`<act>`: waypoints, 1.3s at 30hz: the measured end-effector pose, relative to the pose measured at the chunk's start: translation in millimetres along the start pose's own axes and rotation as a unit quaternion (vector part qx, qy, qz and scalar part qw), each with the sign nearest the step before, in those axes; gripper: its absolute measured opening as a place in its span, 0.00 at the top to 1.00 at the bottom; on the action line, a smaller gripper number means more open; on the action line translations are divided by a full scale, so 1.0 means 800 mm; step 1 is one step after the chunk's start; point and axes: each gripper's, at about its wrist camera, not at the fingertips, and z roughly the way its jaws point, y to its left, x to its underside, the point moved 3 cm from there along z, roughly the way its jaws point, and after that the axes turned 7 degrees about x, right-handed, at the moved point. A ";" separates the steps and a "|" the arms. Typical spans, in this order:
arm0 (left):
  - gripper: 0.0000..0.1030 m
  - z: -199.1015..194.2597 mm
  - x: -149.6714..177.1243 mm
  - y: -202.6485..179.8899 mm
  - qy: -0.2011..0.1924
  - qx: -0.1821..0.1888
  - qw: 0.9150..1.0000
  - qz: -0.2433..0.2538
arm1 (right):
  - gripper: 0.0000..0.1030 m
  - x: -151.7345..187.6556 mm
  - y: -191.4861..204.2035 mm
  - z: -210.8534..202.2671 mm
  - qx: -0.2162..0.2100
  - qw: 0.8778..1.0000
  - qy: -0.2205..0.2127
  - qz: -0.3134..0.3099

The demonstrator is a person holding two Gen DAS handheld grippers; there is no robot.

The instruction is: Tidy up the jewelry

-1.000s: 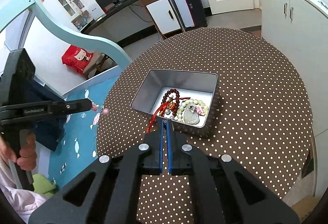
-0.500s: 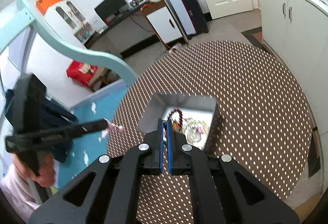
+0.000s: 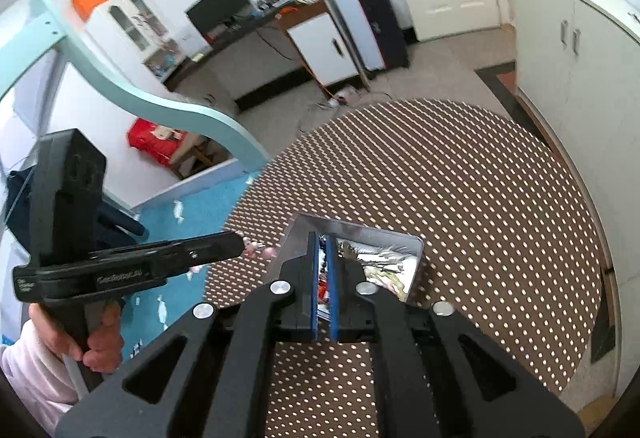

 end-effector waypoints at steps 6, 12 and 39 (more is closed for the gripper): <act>0.93 0.018 0.007 0.011 0.022 -0.005 1.000 -0.008 | 0.66 0.008 -0.024 -0.003 0.024 0.999 0.010 0.023; 0.91 0.023 0.016 0.015 0.030 -0.015 0.999 -0.011 | 0.65 0.028 -0.037 -0.006 0.046 0.998 0.023 0.032; 0.56 0.021 0.048 0.069 0.052 -0.099 0.993 -0.029 | 0.56 0.160 -0.028 0.065 0.122 0.986 0.088 -0.064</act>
